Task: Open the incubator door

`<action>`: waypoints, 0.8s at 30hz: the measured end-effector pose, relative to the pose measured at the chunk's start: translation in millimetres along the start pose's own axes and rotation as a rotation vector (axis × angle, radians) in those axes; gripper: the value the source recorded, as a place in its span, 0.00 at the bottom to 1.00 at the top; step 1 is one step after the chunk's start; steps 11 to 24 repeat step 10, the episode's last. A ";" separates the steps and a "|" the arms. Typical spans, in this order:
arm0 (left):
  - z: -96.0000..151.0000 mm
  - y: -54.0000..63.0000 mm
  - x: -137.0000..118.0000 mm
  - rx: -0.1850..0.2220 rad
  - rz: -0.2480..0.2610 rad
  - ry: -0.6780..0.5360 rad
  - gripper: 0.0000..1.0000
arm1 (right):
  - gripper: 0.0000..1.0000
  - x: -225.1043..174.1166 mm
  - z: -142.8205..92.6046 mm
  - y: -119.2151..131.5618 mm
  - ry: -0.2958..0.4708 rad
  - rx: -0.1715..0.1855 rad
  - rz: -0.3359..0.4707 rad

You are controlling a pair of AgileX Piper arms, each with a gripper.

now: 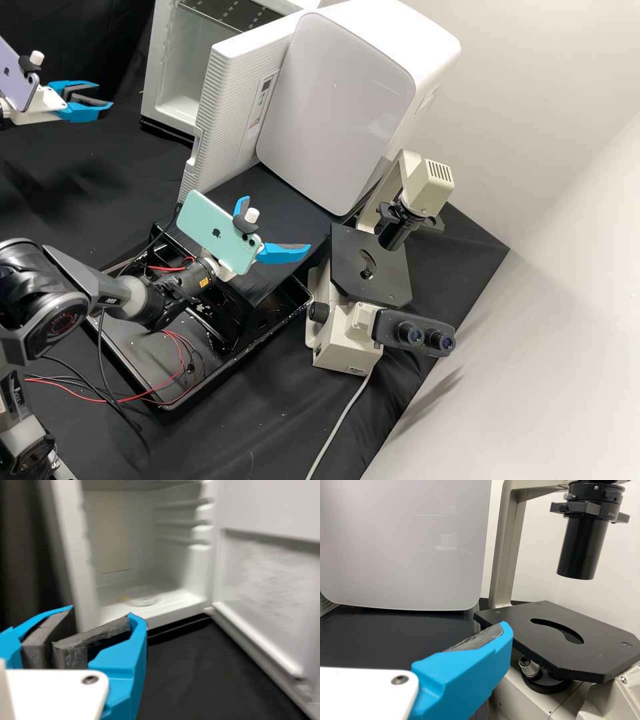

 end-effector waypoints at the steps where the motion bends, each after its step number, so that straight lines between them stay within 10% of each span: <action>1: -2.2 -0.6 0.0 -0.007 0.000 0.034 1.00 | 1.00 0.0 0.0 0.0 0.000 0.000 0.000; 24: -17.3 -13.4 2.0 -0.029 0.041 0.178 1.00 | 1.00 0.0 0.0 0.0 0.000 0.000 0.000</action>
